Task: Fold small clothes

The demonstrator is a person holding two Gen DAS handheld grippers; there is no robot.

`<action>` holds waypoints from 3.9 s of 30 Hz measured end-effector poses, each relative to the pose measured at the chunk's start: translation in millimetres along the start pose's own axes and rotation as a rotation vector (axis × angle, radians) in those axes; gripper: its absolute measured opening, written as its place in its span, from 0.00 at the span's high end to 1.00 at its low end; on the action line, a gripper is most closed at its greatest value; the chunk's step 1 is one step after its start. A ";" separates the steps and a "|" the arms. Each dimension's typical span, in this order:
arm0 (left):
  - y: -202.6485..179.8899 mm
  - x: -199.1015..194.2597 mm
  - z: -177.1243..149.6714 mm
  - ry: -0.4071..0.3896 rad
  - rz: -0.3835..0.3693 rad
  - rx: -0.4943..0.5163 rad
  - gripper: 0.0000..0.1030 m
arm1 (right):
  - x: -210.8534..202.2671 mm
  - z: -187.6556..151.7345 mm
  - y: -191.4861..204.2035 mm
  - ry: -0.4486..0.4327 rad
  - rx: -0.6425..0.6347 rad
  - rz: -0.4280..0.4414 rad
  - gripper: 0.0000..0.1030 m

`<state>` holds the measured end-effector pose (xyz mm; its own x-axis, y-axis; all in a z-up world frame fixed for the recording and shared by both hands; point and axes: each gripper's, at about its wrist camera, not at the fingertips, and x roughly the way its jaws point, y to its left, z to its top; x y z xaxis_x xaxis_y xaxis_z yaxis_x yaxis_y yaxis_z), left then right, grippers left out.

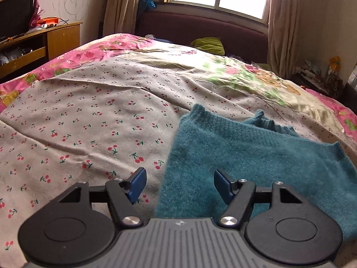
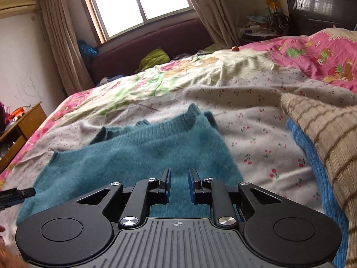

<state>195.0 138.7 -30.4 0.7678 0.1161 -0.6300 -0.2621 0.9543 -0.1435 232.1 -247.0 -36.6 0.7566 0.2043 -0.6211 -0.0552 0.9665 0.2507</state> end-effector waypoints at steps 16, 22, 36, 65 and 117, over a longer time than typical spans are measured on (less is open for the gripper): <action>-33.7 -20.3 -16.6 0.097 0.085 0.133 0.24 | -28.5 -32.4 -27.4 -0.062 0.128 0.003 0.83; -45.2 -22.2 -14.6 0.103 0.116 0.171 0.25 | -30.3 -34.4 -32.9 -0.073 0.142 0.038 0.82; -64.1 -25.4 -9.6 0.110 0.173 0.244 0.24 | -28.6 -32.3 -48.2 -0.065 0.218 0.104 0.82; -146.3 12.7 -1.8 0.089 0.009 0.364 0.24 | 58.6 28.1 -90.6 0.099 0.286 0.219 0.60; -183.2 68.8 -2.3 -0.022 0.117 0.401 0.21 | 87.1 21.8 -98.8 0.106 0.316 0.367 0.67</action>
<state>294.5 -28.7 -49.2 0.7599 0.2318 -0.6073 -0.1035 0.9655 0.2391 317.6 -328.0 -99.3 0.6532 0.5531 -0.5171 -0.0934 0.7365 0.6699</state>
